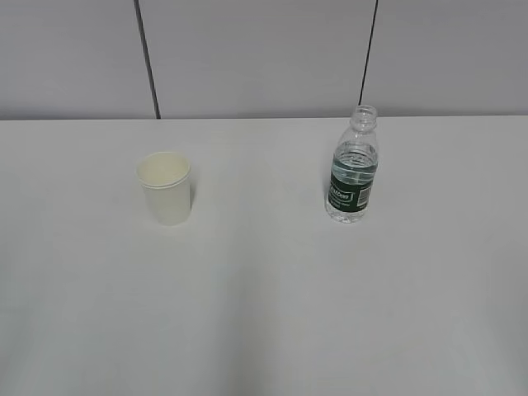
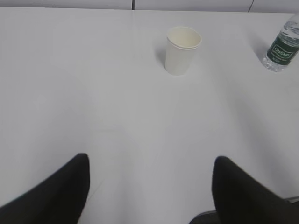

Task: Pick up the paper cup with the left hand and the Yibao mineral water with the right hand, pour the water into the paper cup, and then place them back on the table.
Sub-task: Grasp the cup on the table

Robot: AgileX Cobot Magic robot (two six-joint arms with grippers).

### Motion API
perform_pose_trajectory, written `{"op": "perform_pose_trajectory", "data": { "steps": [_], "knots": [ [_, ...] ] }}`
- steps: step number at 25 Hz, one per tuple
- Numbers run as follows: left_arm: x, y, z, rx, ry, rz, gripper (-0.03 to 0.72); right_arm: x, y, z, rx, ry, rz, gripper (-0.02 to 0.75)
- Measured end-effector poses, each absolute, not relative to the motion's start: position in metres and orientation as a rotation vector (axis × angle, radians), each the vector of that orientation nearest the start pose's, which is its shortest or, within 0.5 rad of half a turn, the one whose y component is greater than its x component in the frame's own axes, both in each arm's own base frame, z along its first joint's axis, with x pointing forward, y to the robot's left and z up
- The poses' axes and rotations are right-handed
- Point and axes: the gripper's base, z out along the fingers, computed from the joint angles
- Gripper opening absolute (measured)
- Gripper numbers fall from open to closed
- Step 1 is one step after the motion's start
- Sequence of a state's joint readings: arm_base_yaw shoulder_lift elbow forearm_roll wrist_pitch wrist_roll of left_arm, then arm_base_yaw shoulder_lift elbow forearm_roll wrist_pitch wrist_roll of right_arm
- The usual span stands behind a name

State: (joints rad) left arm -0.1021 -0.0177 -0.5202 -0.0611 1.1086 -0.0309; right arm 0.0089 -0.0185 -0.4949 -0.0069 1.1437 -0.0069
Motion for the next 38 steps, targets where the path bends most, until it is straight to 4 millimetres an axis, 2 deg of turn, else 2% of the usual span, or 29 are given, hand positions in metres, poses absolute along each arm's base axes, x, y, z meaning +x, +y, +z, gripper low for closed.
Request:
{"op": "perform_pose_trajectory", "data": {
  "steps": [32,34,38],
  "knots": [
    [-0.013,-0.004,0.279,0.079,2.052,-0.162,0.496,-0.011,-0.001,0.27,-0.016,2.106,-0.007,0.585],
    [-0.013,-0.004,0.281,0.079,2.039,-0.163,0.496,-0.011,-0.001,0.27,-0.016,2.106,-0.007,0.585],
    [-0.013,-0.004,0.298,0.071,1.905,-0.168,0.496,-0.011,-0.001,0.27,-0.016,2.106,-0.007,0.585]
  ]
}}
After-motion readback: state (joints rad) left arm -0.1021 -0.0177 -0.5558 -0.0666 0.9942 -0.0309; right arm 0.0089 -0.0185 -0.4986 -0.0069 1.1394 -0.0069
